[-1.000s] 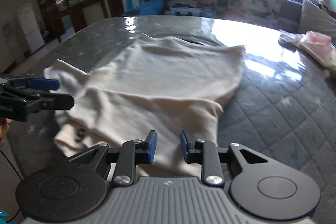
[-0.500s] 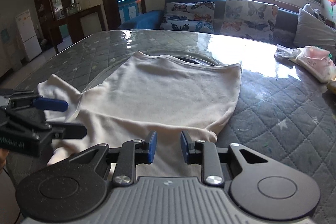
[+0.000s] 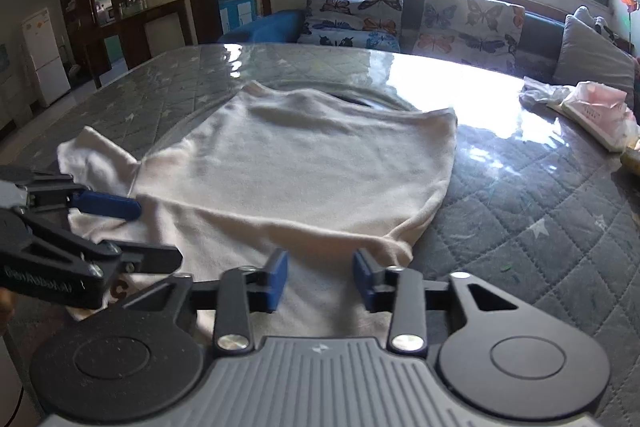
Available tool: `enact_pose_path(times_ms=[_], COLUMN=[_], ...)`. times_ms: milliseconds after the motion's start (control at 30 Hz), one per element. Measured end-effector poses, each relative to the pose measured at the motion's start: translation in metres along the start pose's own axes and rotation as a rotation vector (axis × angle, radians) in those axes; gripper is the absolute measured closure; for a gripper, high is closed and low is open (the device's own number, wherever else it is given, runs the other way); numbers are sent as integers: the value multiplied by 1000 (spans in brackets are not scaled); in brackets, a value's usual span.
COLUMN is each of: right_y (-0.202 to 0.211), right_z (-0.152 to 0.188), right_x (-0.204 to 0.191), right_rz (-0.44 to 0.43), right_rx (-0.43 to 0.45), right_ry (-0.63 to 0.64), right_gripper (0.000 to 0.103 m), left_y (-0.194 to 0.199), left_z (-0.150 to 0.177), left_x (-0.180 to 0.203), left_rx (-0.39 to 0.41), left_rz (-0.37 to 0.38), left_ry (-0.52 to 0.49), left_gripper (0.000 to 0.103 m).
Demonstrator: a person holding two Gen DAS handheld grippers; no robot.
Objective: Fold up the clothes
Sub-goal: 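Withdraw the right gripper and move the left gripper to the other sleeve, then grasp the sleeve with the left gripper, fold it across the body, release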
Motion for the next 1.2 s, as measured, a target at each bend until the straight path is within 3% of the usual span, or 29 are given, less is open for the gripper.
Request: enact_pose_path(times_ms=[100,300,600,767,933,1100,1200], right_y=[1,9,4,9,14,17,20], right_z=[-1,-7,8,3,-1,-2,-2], right_x=[-1,-14,-32,-34,-35,-35,-35], right_rz=[4,-14,-50,-58,-64,-63,-61], right_rx=[7,30,12,27,39,46,50], right_ry=[-5,14,6,15,21,25,25], right_gripper=[64,47,43,43,43,43,43], left_y=[6,25,66,77,77,71,67], left_z=[-2,-8,-4,10,17,13,10], left_x=[-9,-47,-178,-248,-283,-295,-296], left_rx=[11,57,116,88,83,89,93], left_rz=[-18,-115,-498,-637,-648,-636,-647], left_ry=[15,71,193,313,416,434,426], left_gripper=[22,17,18,27,37,46,60])
Point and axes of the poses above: each gripper's, at about its wrist camera, not at the fingertips, and y roughly against the way its jaws point, x to its right, z to its underside, the point moved 9 cm from there along -y, roughly the way its jaws point, and after that the axes turned 10 degrees about x, right-handed, at the moved point
